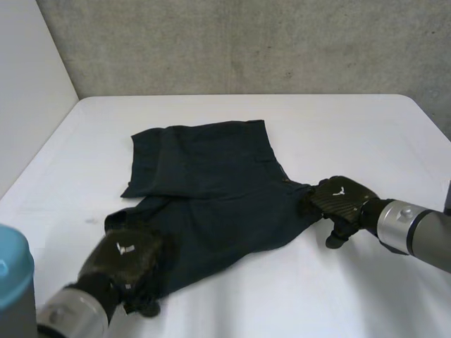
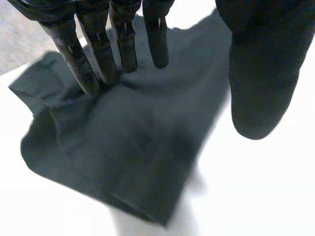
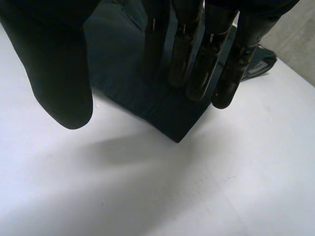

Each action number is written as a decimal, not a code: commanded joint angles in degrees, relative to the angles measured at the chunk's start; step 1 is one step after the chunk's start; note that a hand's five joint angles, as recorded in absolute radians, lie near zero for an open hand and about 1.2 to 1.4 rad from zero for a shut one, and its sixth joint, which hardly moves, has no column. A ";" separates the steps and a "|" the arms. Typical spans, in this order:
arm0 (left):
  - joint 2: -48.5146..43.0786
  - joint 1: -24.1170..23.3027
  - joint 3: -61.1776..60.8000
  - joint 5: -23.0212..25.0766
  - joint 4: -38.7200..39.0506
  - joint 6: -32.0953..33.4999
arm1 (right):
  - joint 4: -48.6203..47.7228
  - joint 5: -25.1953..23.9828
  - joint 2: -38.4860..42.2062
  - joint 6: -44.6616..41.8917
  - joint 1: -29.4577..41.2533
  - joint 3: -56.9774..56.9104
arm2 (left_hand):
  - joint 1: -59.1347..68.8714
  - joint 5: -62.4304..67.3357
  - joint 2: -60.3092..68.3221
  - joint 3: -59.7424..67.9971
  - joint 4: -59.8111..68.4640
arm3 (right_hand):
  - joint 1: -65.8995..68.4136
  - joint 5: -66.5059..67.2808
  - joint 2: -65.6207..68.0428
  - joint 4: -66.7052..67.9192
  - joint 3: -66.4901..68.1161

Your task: Fold the shorts.

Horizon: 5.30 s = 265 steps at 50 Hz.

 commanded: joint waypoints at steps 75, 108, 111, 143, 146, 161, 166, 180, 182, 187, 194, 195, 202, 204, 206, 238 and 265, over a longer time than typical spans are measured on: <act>0.79 13.61 -1.41 5.74 13.79 17.23 | 19.24 11.85 -2.92 6.64 7.28 -9.35 | 56.39 55.58 56.01 56.05 55.88 | 48.21 44.58 42.79 42.81 42.72; -10.73 15.46 5.44 6.00 13.87 16.61 | 0.59 13.69 -5.90 19.92 7.81 8.32 | 56.39 55.58 56.01 56.05 55.88 | 5.71 2.08 0.29 0.32 0.22; -10.73 15.46 5.36 5.91 13.87 16.61 | -2.57 13.87 -5.99 20.00 7.98 9.64 | 56.39 55.58 56.01 56.05 55.88 | 7.55 3.92 2.12 2.15 2.06; -7.04 15.28 8.78 6.18 8.96 16.97 | -5.76 22.22 -9.68 10.69 11.32 0.51 | 56.39 55.58 56.01 56.05 55.88 | 48.21 44.58 42.79 42.81 42.72; -6.68 15.46 8.87 6.35 7.55 17.05 | -1.89 22.13 -10.39 9.20 11.58 -2.13 | 56.39 55.58 56.01 56.05 55.88 | 48.21 44.58 42.79 42.81 42.72; -16.70 15.55 11.59 6.18 7.46 16.79 | 6.12 21.34 -1.25 14.98 13.70 -6.88 | 56.39 55.58 56.01 56.05 55.88 | 30.62 26.99 25.20 25.23 25.13; -18.37 15.72 13.61 6.00 7.46 16.79 | 6.03 20.90 -1.25 19.82 13.26 -6.79 | 56.39 55.58 56.01 56.05 55.88 | 20.03 16.40 14.60 14.63 14.54; -19.96 17.30 16.17 6.09 7.46 16.70 | 5.24 20.82 -1.07 19.74 13.17 -3.54 | 56.39 55.58 56.01 56.05 55.88 | 6.89 3.26 1.47 1.49 1.40; -20.04 17.31 16.17 6.09 7.46 16.79 | 3.76 20.82 -0.72 19.31 13.34 -3.02 | 56.39 55.58 56.01 56.05 55.88 | 7.06 3.43 1.63 1.66 1.57; -20.22 17.22 16.08 6.09 7.46 16.70 | -0.20 21.08 -0.19 17.46 13.34 -1.34 | 56.39 55.58 56.01 56.05 55.88 | 14.92 11.29 9.50 9.52 9.43; -20.22 16.34 14.94 6.00 6.85 16.79 | -5.66 21.87 -0.19 16.58 13.52 -1.78 | 56.39 55.58 56.01 56.05 55.88 | 48.21 44.58 42.79 42.81 42.72; -20.13 16.16 14.76 6.00 6.49 16.88 | -5.66 21.87 -0.28 16.40 13.61 -2.13 | 56.39 55.58 56.01 56.05 55.88 | 48.21 44.58 42.79 42.81 42.72; -15.22 15.46 11.78 6.27 -1.50 17.67 | 4.60 21.96 -6.33 9.56 13.61 -4.59 | 56.39 55.58 56.01 56.05 55.88 | 48.21 44.58 42.79 42.81 42.72; -13.90 15.37 11.07 6.35 -3.43 17.67 | 11.87 21.87 -8.79 5.62 13.35 -5.03 | 56.39 55.58 56.01 56.05 55.88 | 48.21 44.58 42.79 42.81 42.72; -12.41 15.46 9.76 6.35 -5.45 19.24 | 16.12 21.87 -9.07 2.70 13.34 -5.12 | 56.39 55.58 56.01 56.05 55.88 | 48.21 44.58 42.79 42.81 42.72; -24.45 12.74 65.65 -6.04 33.01 29.71 | -33.50 33.47 -3.26 13.41 14.22 -40.63 | 56.39 55.58 56.01 56.05 55.88 | 48.21 44.58 42.79 42.81 42.72; -34.36 11.86 26.72 -5.69 35.23 27.16 | -20.00 33.47 17.20 12.54 16.68 -22.09 | 56.39 55.58 56.01 56.05 55.88 | 48.21 44.58 42.79 42.81 42.72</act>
